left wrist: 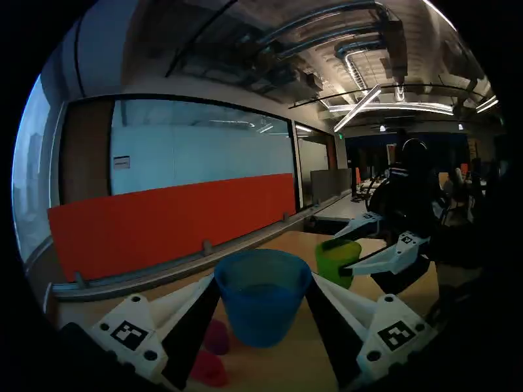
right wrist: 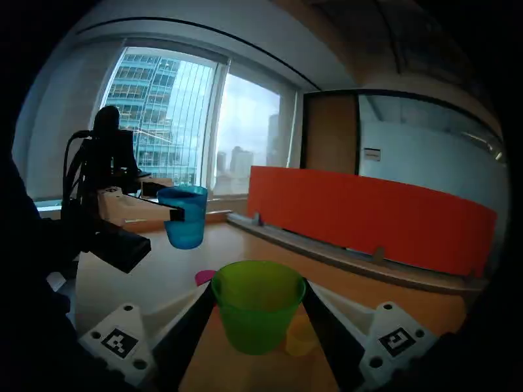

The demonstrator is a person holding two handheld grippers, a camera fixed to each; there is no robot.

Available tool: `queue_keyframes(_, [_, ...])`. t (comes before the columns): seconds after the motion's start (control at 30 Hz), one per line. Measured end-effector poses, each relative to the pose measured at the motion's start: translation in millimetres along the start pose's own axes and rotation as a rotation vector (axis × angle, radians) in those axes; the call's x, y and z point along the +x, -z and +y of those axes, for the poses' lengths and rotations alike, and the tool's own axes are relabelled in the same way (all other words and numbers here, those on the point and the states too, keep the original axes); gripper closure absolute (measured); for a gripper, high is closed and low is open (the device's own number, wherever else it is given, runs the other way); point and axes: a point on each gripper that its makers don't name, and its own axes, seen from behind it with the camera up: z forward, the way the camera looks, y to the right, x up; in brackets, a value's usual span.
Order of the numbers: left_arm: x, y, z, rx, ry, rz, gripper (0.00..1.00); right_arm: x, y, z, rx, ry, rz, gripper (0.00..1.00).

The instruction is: Pour water

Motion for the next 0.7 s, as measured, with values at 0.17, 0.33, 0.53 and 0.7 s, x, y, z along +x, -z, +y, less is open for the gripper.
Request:
queue_keyframes(0.17, [12.6,-5.5,-0.8,0.006,-0.046,0.014,0.14,-0.5,-3.5,-6.8,0.019,-0.003,0.002,0.07])
queue_keyframes(0.33, [25.8,-10.8,0.6,0.005,-0.090,0.028,0.14,-1.8,-6.2,-12.6,0.036,-0.008,0.004,0.07])
queue_keyframes(0.53, [40.6,-14.8,-1.2,0.015,-0.155,0.038,0.14,-1.8,-9.7,-19.9,0.054,-0.019,0.011,0.07])
queue_keyframes(0.7, [53.1,-18.5,-0.2,0.020,-0.216,0.045,0.14,-2.6,-14.7,-26.7,0.070,-0.024,0.015,0.07])
